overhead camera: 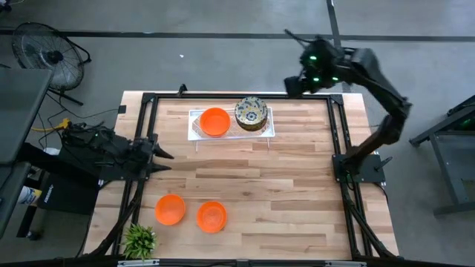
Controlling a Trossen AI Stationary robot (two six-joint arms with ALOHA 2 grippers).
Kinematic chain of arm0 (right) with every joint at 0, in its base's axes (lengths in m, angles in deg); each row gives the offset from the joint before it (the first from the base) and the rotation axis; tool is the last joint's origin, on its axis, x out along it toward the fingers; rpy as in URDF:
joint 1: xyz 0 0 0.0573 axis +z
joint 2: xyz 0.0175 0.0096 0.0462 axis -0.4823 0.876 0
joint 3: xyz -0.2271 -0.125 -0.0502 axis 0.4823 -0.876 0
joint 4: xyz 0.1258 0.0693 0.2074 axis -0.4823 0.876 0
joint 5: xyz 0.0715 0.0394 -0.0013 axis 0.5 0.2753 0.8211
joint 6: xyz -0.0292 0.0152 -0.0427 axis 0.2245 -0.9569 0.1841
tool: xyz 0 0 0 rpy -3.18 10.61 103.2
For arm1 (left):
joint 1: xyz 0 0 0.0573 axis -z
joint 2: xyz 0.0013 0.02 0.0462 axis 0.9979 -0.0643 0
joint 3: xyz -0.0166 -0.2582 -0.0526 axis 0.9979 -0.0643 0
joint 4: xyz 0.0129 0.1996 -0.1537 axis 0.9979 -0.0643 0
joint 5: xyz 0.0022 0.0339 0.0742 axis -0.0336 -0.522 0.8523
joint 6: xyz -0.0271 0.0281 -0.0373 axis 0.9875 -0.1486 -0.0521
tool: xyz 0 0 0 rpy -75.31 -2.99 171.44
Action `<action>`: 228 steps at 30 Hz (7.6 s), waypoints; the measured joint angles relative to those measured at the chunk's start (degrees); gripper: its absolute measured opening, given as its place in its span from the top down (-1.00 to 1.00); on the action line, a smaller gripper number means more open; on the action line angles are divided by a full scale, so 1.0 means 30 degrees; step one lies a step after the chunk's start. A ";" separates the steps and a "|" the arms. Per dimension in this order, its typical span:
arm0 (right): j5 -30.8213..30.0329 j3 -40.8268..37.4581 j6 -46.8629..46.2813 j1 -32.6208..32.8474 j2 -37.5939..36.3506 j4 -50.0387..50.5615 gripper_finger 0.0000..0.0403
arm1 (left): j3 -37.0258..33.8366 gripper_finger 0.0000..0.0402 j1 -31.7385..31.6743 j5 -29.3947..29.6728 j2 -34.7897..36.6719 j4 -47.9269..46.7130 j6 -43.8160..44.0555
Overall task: Pick & Place Mini bowls
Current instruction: Stack the orange bowl on the other orange bowls on the shelf
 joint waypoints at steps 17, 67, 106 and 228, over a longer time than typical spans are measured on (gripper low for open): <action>-0.4598 -0.0015 0.8400 0.2558 -0.2786 0.1166 0.08 | 0.0000 0.05 0.0000 -0.7155 -0.8678 -0.1686 0.4421; 0.9508 -2.9705 0.8945 0.5047 -1.9558 -1.9646 0.08 | 0.8313 0.05 0.1632 -0.6884 -2.2688 -0.5732 0.7116; 0.7146 -3.4898 0.5010 0.6708 -2.2748 -2.4754 0.08 | 0.8307 0.95 0.1632 -0.6892 -2.6527 -0.5575 0.4661; 0.6185 -3.4876 0.3822 0.6685 -2.2727 -2.3564 0.08 | 2.8356 1.00 -1.8382 -0.7329 -3.1634 -1.5915 0.0153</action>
